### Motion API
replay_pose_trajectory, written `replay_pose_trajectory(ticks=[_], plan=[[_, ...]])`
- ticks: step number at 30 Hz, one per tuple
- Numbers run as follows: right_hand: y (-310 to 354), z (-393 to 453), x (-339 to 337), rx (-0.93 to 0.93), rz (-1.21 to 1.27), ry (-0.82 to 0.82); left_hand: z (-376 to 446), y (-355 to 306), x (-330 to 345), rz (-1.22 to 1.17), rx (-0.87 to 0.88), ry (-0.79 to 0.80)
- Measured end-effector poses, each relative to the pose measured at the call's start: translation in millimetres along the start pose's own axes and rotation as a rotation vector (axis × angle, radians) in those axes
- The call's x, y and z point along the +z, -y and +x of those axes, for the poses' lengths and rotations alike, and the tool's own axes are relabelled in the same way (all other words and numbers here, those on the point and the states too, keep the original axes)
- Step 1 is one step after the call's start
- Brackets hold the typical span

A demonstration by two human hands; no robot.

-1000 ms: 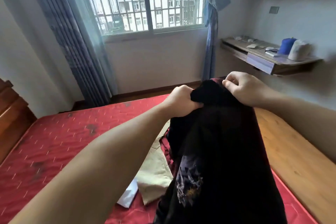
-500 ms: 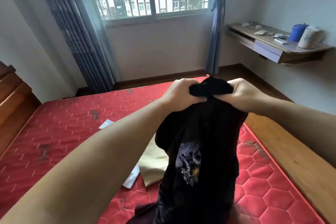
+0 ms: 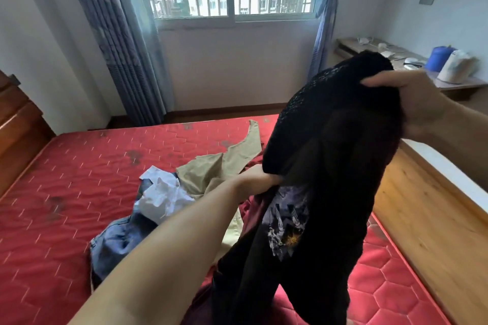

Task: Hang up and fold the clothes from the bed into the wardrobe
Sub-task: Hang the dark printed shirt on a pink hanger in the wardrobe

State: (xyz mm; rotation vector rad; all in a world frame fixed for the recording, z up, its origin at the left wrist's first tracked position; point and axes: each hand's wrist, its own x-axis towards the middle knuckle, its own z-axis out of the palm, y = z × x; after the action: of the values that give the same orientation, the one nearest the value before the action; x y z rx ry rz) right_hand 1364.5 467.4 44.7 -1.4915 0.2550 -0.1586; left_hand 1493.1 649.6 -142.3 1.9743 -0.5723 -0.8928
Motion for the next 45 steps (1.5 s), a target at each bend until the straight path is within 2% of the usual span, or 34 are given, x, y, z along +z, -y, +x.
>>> replay_pose_trajectory(ticks=[4, 8, 11, 12, 14, 15, 17, 20, 22, 25, 29, 31, 32, 33, 34, 36, 37, 38, 42, 45], plan=[[-24.3, 3.1, -22.2, 0.172, -0.161, -0.15, 2.6, -1.7, 12.3, -0.033, 0.1, -0.161], [-74.8, 4.2, -50.7, 0.271, -0.617, -0.414, 0.2, -13.2, 1.1, -0.134, 0.203, -0.426], [-113.8, 4.1, -56.7, 0.417, -0.97, -0.416, -10.5, -45.1, -10.0, -0.064, 0.342, -0.517], [-120.2, 3.7, -52.9, 0.365, -1.084, -0.401, -14.2, -55.2, -12.2, -0.016, 0.405, -0.535], [-122.1, 5.4, -36.1, 0.129, -1.187, -0.285, -26.5, -76.1, -14.7, 0.119, 0.525, -0.58], [-119.7, 6.3, -22.6, 0.01, -1.169, -0.212, -33.4, -85.3, -15.1, 0.195, 0.578, -0.596], [-118.3, 12.7, 1.9, -0.112, -1.075, -0.144, -45.1, -98.7, -16.3, 0.307, 0.669, -0.619], [-122.4, 23.4, 21.7, -0.185, -1.039, -0.225, -61.1, -108.6, -23.1, 0.384, 0.753, -0.622], [-119.5, 25.3, 15.2, -0.165, -1.027, -0.289, -70.0, -108.3, -37.2, 0.535, 0.774, -0.648], [-96.8, 21.3, -2.6, -0.143, -1.091, -0.268, -76.5, -97.6, -64.7, 0.922, 0.644, -0.641], [-44.7, 18.9, -1.2, -0.383, -1.39, -0.222, -71.4, -83.2, -73.8, 1.137, 0.257, -0.526], [-19.4, 18.0, 3.8, -0.488, -1.39, -0.215, -66.5, -84.3, -71.4, 1.321, 0.102, -0.471], [-8.0, 17.3, 5.9, -0.528, -1.361, -0.215, -64.9, -88.6, -70.4, 1.376, 0.103, -0.482], [1.8, 15.2, 8.8, -0.566, -1.322, -0.217, -62.7, -91.9, -68.5, 1.315, 0.175, -0.507], [10.0, 12.1, 11.3, -0.596, -1.285, -0.218, -60.2, -95.6, -65.1, 1.107, 0.288, -0.496], [21.5, 5.4, 14.9, -0.647, -1.252, -0.203, -59.1, -103.5, -50.4, 0.387, 0.486, -0.304], [25.6, 2.1, 15.0, -0.662, -1.252, -0.191, -58.5, -105.9, -42.7, 0.147, 0.518, -0.231], [28.9, -1.0, 13.3, -0.675, -1.254, -0.175, -56.0, -106.7, -36.1, 0.074, 0.536, -0.214], [32.0, -7.9, -8.2, -0.647, -1.394, -0.193, -43.1, -116.4, -38.6, 0.399, 0.616, -0.431], [26.8, -11.8, -30.1, -0.591, -1.486, -0.251, -48.3, -142.3, -53.5, 0.56, 0.71, -0.521]])
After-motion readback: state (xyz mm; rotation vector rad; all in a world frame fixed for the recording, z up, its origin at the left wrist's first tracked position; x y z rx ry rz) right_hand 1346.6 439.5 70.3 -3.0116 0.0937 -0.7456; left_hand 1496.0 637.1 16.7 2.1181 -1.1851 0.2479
